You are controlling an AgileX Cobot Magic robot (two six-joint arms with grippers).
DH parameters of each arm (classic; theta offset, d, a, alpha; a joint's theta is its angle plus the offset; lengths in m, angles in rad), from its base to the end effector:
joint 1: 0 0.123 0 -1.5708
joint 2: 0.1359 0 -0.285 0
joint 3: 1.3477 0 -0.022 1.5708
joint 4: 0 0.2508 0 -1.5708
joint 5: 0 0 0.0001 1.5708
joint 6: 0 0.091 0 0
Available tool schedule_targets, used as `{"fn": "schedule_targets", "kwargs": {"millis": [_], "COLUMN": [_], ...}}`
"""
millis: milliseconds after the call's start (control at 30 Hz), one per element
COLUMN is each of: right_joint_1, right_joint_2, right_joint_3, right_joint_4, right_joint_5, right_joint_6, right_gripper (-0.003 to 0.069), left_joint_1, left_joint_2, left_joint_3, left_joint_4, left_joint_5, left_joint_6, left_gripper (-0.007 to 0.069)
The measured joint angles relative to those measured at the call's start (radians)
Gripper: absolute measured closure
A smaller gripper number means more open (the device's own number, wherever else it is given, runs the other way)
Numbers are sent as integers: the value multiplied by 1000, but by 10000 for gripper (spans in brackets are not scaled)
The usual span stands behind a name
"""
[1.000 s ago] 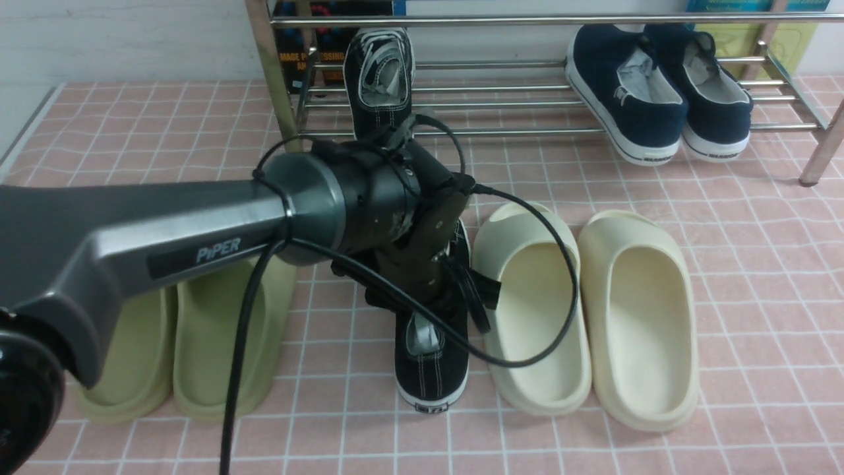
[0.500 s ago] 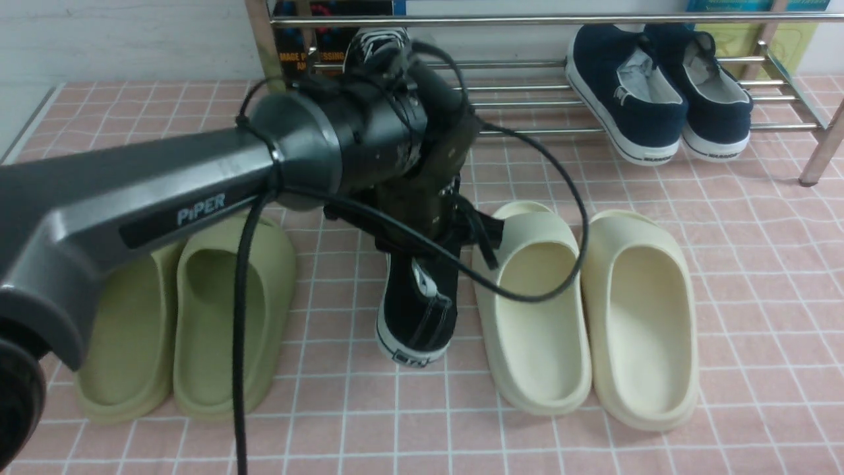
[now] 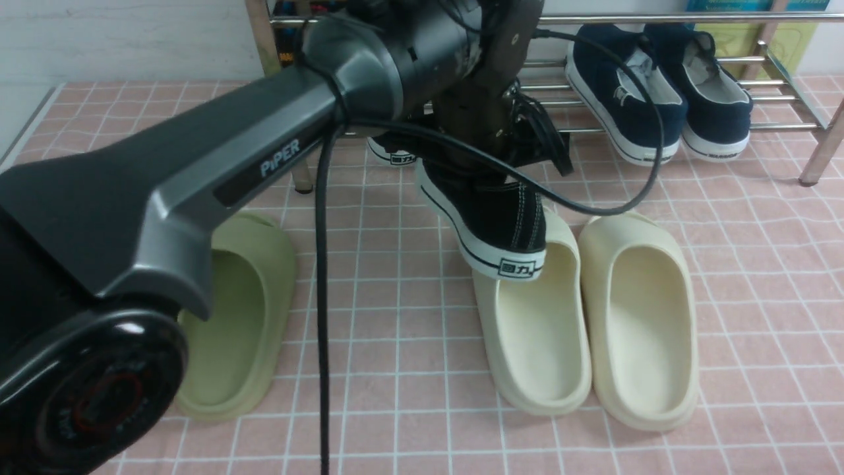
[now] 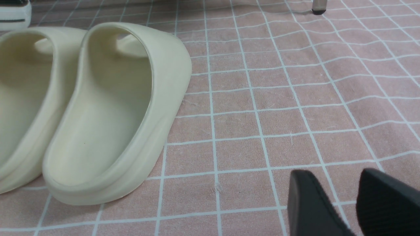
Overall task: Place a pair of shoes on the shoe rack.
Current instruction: Use the left arm to put a shoe into the shoe rack
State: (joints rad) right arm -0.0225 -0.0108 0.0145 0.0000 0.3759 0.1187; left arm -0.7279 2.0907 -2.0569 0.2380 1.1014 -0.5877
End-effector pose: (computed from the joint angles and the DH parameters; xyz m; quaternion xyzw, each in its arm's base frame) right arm 0.0524 -0.0012 0.1751 0.0566 0.8006 0.0287 0.5959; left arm 0.3623 -0.2973 0.3076 0.0916 0.9551 -0.0650 0.2741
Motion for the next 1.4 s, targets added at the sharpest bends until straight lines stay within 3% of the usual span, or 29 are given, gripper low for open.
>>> {"fn": "schedule_targets", "kwargs": {"millis": [167, 333, 533, 800, 967, 1400], "right_joint_1": [0, 0, 0, 0, 0, 0], "right_joint_2": [0, 0, 0, 0, 0, 0], "right_joint_3": [0, 0, 0, 0, 0, 0], "right_joint_4": [0, 0, 0, 0, 0, 0], "right_joint_5": [0, 0, 0, 0, 0, 0], "right_joint_6": [0, 0, 0, 0, 0, 0], "right_gripper": [421, 421, 421, 421, 421, 421], "left_joint_1": [10, 11, 15, 55, 83, 83], "left_joint_2": [24, 24, 38, 133, 175, 190], "left_joint_3": [-66, -141, -149, -150, -150, -150], "left_joint_4": [33, 15, 75, 262, 290, 296], "left_joint_5": [-29, 41, -33, -235, -342, -390], "left_joint_6": [25, 65, 56, -93, -213, -238], "left_gripper": [564, 564, 564, 564, 564, 564]}}
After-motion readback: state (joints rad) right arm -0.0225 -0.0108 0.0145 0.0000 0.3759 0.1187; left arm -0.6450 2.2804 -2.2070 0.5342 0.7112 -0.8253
